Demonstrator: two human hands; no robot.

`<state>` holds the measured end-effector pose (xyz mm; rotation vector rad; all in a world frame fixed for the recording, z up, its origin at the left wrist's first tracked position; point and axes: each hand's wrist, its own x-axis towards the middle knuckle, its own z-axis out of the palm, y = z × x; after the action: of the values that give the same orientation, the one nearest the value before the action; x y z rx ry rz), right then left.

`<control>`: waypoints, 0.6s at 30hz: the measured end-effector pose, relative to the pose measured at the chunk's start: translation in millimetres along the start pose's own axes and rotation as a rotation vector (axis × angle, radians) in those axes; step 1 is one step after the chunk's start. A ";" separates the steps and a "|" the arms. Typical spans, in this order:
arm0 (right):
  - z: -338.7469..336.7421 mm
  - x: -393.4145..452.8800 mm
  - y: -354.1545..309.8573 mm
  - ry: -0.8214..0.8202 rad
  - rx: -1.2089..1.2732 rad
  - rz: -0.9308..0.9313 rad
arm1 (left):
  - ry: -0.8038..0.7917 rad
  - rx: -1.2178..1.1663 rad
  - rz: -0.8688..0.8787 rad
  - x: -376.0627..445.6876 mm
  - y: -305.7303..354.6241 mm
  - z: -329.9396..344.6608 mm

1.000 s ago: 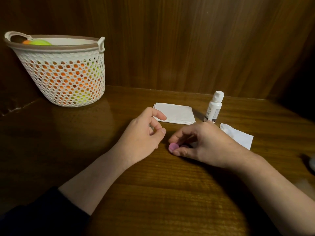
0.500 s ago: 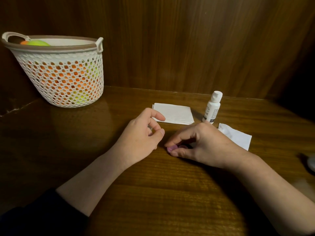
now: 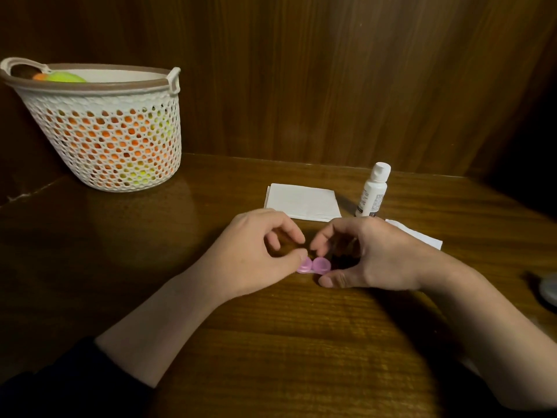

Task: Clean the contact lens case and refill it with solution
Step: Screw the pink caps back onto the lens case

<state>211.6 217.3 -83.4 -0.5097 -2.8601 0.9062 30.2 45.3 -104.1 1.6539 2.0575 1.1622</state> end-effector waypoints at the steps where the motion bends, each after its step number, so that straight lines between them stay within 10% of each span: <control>1: 0.2 -0.1 0.8 0.007 0.011 -0.003 | -0.026 0.036 0.017 -0.6 0.6 0.2; 18: 0.6 2.8 0.5 0.005 0.061 0.011 | -0.090 0.128 0.008 7.0 -4.4 6.8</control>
<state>209.1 218.3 -84.2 -0.5207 -2.8184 0.9890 29.2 54.3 -109.8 1.7393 2.1096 0.9577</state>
